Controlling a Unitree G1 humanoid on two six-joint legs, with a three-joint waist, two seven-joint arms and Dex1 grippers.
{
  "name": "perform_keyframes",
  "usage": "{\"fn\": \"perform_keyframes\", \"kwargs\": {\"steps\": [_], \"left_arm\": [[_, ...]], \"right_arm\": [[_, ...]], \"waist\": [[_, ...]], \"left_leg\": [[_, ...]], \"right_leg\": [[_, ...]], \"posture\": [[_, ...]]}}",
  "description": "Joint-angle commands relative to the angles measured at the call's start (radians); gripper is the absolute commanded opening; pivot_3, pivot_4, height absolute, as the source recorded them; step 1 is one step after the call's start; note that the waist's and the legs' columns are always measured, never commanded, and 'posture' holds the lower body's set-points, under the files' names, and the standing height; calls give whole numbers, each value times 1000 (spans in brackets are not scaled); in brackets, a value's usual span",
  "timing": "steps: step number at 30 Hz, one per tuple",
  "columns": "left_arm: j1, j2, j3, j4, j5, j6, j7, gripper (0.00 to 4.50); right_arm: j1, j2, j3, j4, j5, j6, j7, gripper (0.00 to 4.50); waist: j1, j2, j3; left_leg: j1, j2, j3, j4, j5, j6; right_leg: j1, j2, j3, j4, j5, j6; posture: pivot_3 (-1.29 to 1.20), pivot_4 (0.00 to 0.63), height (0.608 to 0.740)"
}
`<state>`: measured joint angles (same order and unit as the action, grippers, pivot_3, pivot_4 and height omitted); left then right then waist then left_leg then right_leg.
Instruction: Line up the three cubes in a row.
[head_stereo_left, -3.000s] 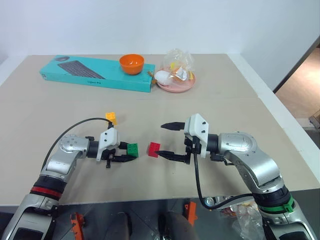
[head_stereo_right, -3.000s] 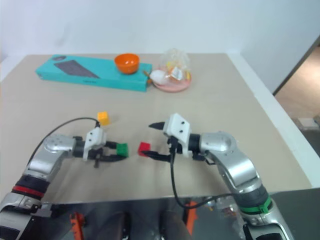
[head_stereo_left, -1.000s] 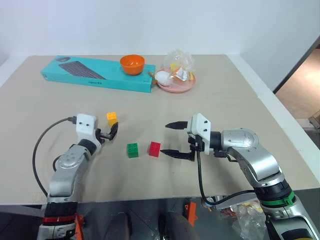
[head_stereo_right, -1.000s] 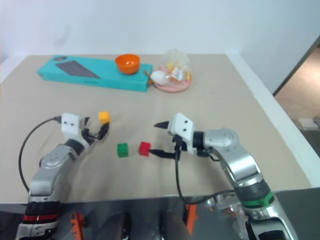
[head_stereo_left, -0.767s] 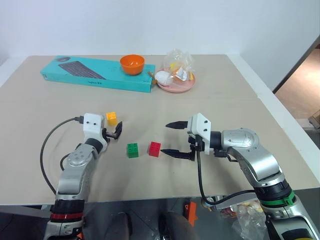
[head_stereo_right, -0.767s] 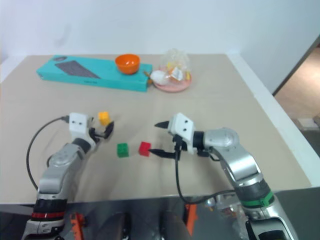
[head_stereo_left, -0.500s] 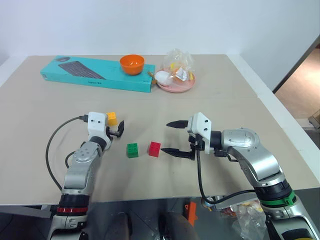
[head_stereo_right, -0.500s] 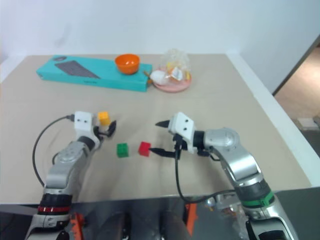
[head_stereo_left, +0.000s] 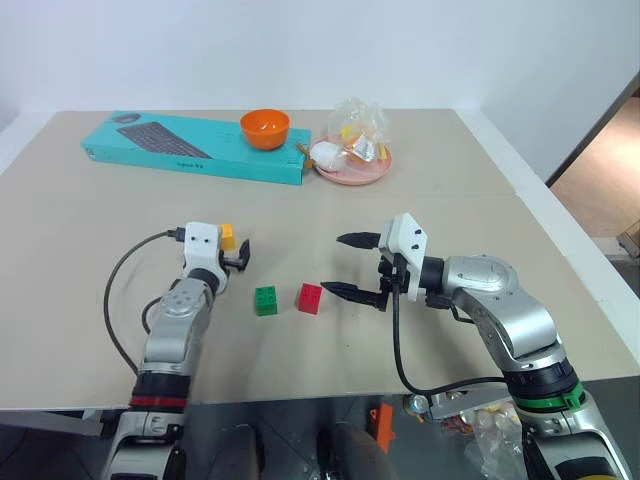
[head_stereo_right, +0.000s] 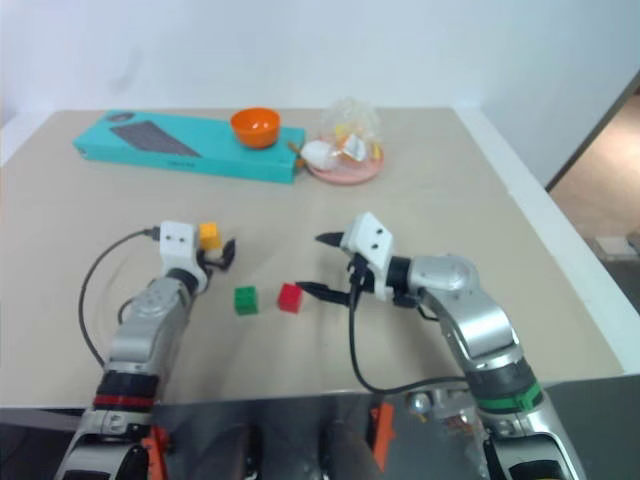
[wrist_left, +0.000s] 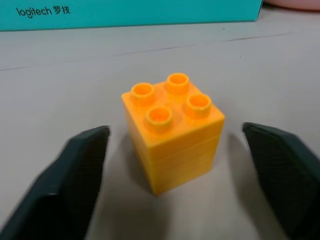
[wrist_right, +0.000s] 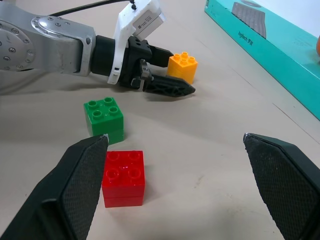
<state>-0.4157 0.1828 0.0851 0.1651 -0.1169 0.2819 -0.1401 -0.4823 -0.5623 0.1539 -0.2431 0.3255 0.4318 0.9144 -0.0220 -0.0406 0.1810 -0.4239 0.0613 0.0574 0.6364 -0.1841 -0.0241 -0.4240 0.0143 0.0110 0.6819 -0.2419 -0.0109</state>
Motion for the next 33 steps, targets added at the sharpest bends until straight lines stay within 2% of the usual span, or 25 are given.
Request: {"fn": "perform_keyframes", "kwargs": {"steps": [1, 4, 5, 13, 18, 22, 27, 33], "left_arm": [[-29, 3, 10, 2, 4, -26, 3, 3024], [-35, 6, 14, 9, 3, -26, 5, 1918], [-36, 7, 16, 11, 2, -26, 5, 1669], [-36, 27, 29, 18, -3, -27, -9, 1669], [-32, 74, 36, 21, -26, -39, -82, 1669], [-14, 142, 49, -2, -91, -49, -233, 1669], [73, 266, 57, -81, -226, -88, -557, 1669], [176, 424, 24, -83, -280, -218, -928, 1669]], "right_arm": [[-4, -4, -21, -18, 2, -17, -4, 4500], [-2, -6, -21, -17, -1, -19, -4, 4500], [-1, -6, -21, -17, -2, -19, -4, 4500], [1, -6, -21, -14, -6, -24, 0, 4500], [-4, -5, -19, -6, -10, -32, 6, 4500], [-11, -5, -17, -3, -10, -33, 10, 4500], [-15, -13, -24, -8, -2, -33, 20, 4500], [-14, -31, -32, -24, 43, -12, 74, 4500]], "waist": [[0, 0, 0], [0, 0, 0], [0, 0, 0], [0, 0, 0], [-1, 0, 0], [-1, 0, 0], [-2, 0, 0], [-1, 0, 0]], "left_leg": [[0, 0, 0, 0, 0, 0], [0, 0, 0, 0, 0, 0], [0, 0, 0, 0, 0, 0], [0, 0, 0, 0, 0, 0], [0, 1, 0, 0, 0, 0], [0, 1, 1, 0, 0, 0], [0, 2, 4, -1, 0, 0], [0, 3, 6, -1, 0, 0]], "right_leg": [[0, 0, 0, 0, 0, 0], [0, 0, 0, 0, 0, 0], [0, 0, 0, 0, 0, 0], [0, 0, 0, 0, 0, 0], [0, 1, 0, 0, 0, 0], [0, 1, 0, 0, 0, 0], [-1, 0, 1, 0, 0, 0], [-1, -2, 0, 0, -1, -1]], "posture": [[0, 150, 740], [0, 150, 740], [0, 150, 740], [0, 150, 740], [0, 150, 740], [0, 150, 740], [0, 150, 740], [0, 150, 740]]}}
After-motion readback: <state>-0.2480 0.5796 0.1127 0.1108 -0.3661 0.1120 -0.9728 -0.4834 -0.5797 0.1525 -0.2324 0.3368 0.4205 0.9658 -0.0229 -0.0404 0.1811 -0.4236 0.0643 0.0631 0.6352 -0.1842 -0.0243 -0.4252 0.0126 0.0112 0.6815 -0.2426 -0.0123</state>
